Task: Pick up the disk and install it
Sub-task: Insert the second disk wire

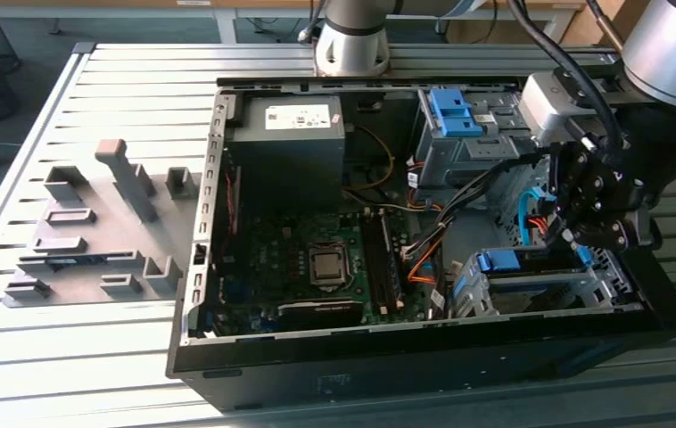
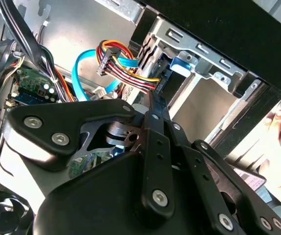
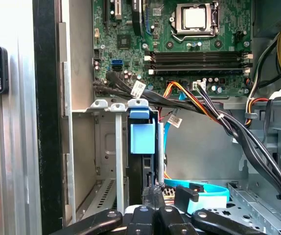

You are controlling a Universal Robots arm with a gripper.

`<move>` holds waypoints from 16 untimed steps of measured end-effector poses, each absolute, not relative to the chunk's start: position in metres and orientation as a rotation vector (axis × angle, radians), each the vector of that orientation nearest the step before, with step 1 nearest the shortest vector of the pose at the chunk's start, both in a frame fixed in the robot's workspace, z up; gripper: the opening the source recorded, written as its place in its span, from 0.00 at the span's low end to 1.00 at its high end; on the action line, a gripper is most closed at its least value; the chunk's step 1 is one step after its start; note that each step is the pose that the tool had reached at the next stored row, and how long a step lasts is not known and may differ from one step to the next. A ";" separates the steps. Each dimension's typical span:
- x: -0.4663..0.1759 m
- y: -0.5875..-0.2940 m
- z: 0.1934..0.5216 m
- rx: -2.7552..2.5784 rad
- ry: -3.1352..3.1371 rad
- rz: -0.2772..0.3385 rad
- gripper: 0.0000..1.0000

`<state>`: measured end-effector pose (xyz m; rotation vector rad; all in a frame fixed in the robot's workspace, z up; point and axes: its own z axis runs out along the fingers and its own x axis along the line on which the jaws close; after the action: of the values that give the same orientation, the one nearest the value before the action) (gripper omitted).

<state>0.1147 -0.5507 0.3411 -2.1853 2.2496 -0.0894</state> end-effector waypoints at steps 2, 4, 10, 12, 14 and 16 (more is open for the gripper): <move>0.111 -0.551 0.341 -2.185 2.250 -0.089 0.11; 0.106 -0.551 0.341 -2.185 2.250 -0.089 0.11; 0.106 -0.555 0.341 -2.185 2.249 -0.089 0.11; 0.106 -0.555 0.345 -2.185 2.249 -0.089 0.11; 0.106 -0.555 0.352 -2.185 2.249 -0.089 0.11; 0.106 -0.555 0.360 -2.185 2.249 -0.089 0.11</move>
<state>0.1060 -0.5549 0.3603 -2.1851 2.2492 -0.0887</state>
